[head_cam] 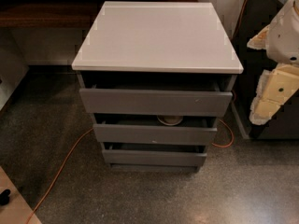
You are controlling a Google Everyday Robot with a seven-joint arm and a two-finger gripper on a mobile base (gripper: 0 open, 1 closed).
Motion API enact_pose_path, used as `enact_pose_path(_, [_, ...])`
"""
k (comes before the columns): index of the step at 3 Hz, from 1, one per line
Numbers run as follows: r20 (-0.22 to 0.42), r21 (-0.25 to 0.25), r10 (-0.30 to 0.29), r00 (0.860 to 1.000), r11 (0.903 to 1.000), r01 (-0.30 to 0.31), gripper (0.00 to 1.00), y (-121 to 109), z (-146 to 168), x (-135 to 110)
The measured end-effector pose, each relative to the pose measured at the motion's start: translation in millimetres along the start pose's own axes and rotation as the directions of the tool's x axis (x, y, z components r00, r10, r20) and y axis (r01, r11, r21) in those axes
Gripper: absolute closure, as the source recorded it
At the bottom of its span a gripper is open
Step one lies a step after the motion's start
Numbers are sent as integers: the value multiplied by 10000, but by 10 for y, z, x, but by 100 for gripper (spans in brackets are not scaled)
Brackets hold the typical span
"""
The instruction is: Pick apple from middle drawer and place on counter
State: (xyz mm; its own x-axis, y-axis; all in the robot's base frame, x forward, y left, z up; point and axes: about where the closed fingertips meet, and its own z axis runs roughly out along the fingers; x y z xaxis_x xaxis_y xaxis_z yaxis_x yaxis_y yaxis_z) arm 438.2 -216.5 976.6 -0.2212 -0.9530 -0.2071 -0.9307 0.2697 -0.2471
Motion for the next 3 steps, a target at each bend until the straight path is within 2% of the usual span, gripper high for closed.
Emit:
enact_pose_path(1, [1, 2, 0, 10000, 10000, 0, 0, 0, 0, 0])
enact_pose_path(3, [501, 231, 28, 9987, 9997, -39, 0, 126, 328, -47])
